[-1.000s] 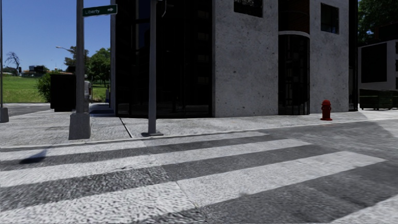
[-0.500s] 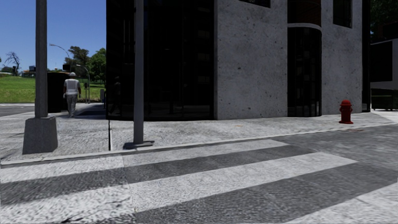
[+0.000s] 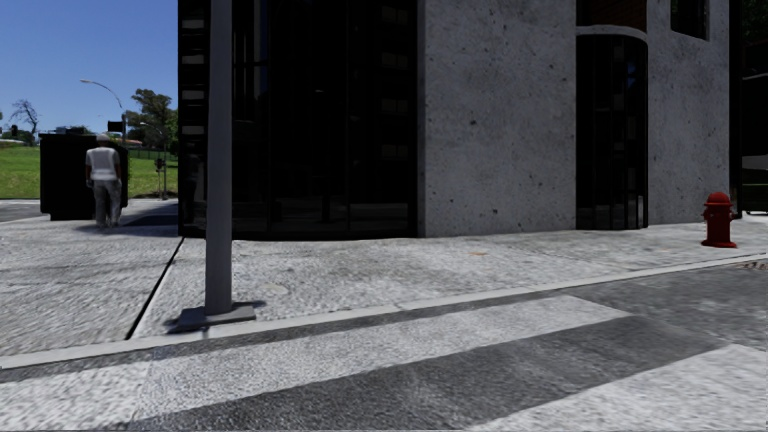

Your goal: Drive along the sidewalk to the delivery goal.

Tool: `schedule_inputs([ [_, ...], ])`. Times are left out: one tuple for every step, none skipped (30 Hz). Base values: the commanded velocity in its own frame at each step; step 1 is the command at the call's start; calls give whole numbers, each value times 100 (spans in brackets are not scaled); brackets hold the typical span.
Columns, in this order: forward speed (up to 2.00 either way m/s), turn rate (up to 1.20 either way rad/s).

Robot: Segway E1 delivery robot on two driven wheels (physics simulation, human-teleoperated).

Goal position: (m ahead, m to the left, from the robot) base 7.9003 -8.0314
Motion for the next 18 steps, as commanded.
schedule_inputs([
  [200, 0],
  [200, 0],
  [200, 0],
  [200, 0],
  [200, 0],
  [200, 0],
  [200, 0],
  [200, 0],
  [200, 0],
  [200, 0],
  [200, 0],
  [200, 0],
  [200, 0],
  [200, 0],
  [200, 0],
  [200, 0],
  [200, 0],
  [200, 0],
])
